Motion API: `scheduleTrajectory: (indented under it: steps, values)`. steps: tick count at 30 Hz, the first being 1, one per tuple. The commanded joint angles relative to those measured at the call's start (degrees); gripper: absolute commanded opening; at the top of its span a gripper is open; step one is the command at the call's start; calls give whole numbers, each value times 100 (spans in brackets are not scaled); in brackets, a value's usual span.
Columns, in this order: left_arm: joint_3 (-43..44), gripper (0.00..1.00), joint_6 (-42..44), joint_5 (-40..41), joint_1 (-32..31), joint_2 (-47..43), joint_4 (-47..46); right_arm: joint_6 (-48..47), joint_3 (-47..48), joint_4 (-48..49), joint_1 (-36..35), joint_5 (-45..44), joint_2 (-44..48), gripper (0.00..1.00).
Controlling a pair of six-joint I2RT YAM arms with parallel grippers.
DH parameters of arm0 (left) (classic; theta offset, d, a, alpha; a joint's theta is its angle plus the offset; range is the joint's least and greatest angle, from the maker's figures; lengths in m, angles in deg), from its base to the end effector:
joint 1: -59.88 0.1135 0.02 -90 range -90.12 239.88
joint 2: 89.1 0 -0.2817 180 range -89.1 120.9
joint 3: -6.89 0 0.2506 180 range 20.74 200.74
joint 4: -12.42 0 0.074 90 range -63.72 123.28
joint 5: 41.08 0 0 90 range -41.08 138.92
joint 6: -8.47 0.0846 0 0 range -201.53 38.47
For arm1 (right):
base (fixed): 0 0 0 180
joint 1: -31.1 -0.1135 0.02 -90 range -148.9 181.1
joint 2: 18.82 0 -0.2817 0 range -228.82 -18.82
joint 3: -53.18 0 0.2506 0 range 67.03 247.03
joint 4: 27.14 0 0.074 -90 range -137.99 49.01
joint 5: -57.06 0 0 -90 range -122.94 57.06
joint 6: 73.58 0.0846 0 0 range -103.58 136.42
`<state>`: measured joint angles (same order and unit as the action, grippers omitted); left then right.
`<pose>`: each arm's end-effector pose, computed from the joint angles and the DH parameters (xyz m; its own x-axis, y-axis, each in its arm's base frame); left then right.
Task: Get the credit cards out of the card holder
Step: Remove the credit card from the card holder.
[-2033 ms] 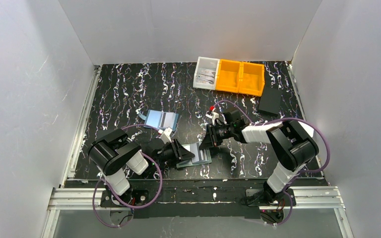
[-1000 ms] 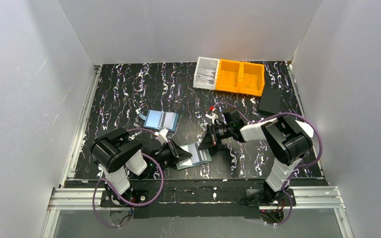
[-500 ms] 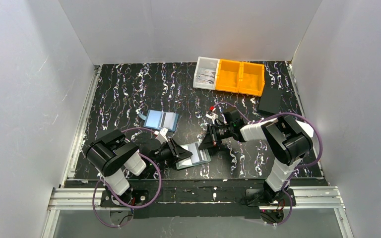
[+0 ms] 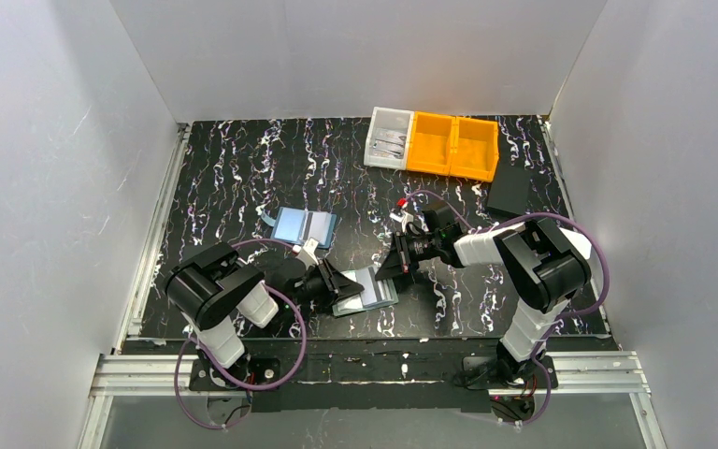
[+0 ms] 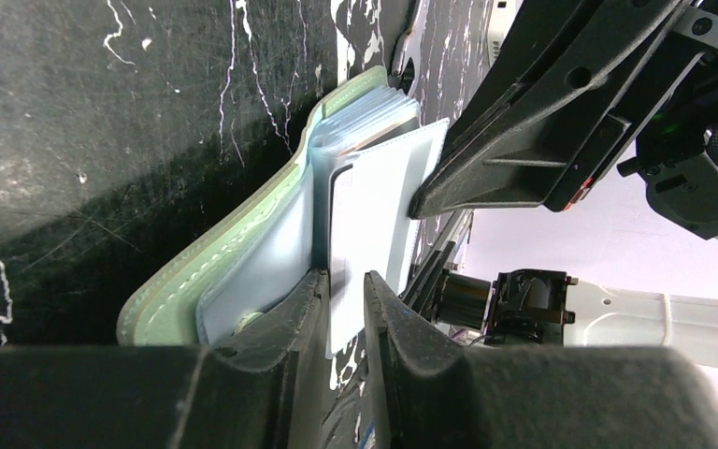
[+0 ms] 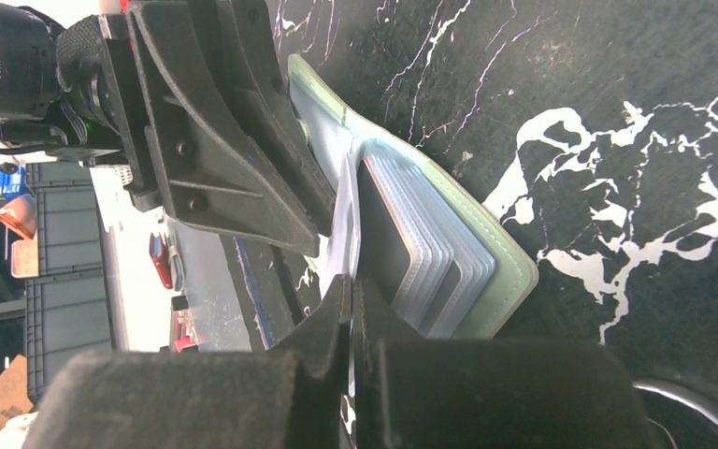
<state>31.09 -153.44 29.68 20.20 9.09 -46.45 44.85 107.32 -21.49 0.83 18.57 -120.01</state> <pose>0.1960 -0.1988 0.1113 -0.8681 -0.4459 -0.2181 0.0724 0.3209 -0.9444 0.2606 0.2288 0.1227 -0.8930 -0.1781 -0.4132 -0.4499 0.3711 0.8123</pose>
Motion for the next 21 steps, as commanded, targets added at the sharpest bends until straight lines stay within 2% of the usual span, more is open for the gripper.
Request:
scheduleTrajectory:
  steps: [1, 5, 21]
  values:
    - [479, 13, -83, 70, 23, -15, -843, -116, 1, -104, -146, 5, 46, 1]
    - [548, 0, -92, 62, 26, 82, -848, -193, 23, -189, -146, -39, 54, 1]
    - [-219, 0, 551, 368, 59, -38, -785, -699, 60, -680, 65, -433, 268, 5]
